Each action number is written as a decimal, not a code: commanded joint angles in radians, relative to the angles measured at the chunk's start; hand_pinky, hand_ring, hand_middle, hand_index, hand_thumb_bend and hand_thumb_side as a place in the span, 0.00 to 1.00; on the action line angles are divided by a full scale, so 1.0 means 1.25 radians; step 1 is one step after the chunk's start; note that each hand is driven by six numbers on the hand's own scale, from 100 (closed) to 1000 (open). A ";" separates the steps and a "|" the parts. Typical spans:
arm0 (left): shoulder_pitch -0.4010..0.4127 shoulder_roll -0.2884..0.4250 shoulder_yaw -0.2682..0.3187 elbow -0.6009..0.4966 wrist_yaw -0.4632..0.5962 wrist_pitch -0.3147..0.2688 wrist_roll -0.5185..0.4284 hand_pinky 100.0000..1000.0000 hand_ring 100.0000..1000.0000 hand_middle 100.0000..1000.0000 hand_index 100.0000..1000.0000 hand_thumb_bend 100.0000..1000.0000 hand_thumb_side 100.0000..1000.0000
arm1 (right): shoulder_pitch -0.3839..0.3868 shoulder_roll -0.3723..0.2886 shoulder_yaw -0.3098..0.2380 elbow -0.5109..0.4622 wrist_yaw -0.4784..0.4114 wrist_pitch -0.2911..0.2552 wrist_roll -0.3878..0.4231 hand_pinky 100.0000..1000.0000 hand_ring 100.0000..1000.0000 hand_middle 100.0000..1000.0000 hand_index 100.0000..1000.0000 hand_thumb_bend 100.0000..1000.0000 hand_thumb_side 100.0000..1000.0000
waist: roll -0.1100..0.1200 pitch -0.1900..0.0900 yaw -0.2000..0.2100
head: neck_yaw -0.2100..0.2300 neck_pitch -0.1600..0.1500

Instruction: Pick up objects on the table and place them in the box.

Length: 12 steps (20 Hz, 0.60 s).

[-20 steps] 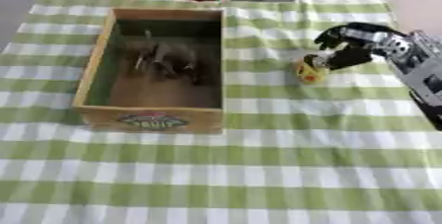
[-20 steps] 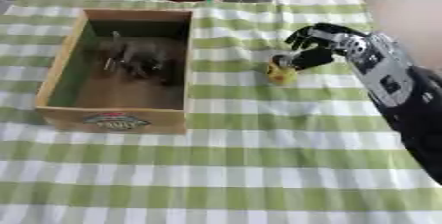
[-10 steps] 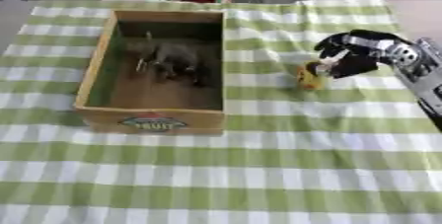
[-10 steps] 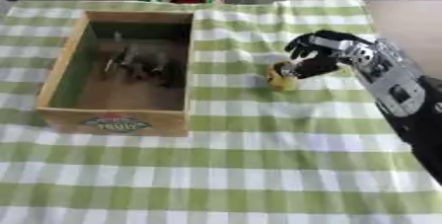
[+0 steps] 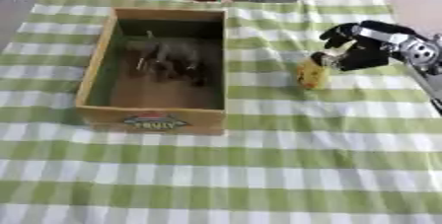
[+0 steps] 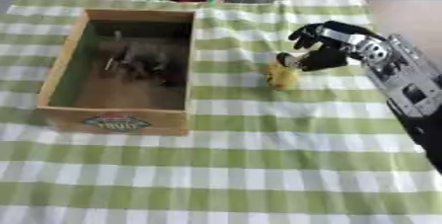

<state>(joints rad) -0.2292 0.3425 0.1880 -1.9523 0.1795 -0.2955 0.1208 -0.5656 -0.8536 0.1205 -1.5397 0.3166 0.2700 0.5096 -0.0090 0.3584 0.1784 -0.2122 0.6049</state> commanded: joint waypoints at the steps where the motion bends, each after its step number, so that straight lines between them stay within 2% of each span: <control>1: -0.007 0.013 0.008 -0.012 -0.004 0.002 0.000 0.41 0.52 0.58 0.72 0.00 0.84 | -0.002 -0.044 -0.004 -0.025 0.016 -0.014 0.023 0.82 0.94 0.84 0.97 0.38 0.55 | -0.001 -0.012 0.001 | 0.003 -0.009; 9: -0.007 0.012 0.006 -0.011 -0.002 0.003 -0.002 0.41 0.52 0.58 0.72 0.00 0.84 | -0.017 -0.041 0.016 0.007 0.123 -0.053 0.063 0.82 0.93 0.83 0.97 0.36 0.48 | -0.001 -0.012 0.006 | -0.001 -0.013; 12: -0.007 0.011 0.005 -0.011 -0.002 0.003 -0.003 0.41 0.52 0.58 0.72 0.00 0.84 | -0.026 -0.035 0.023 0.023 0.142 -0.060 0.066 0.81 0.93 0.82 0.96 0.34 0.47 | -0.001 -0.012 0.007 | -0.003 -0.015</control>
<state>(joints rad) -0.2293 0.3424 0.1879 -1.9524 0.1792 -0.2936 0.1191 -0.5822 -0.8736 0.1553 -1.5124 0.4776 0.2017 0.5891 -0.0111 0.3605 0.1858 -0.2139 0.5970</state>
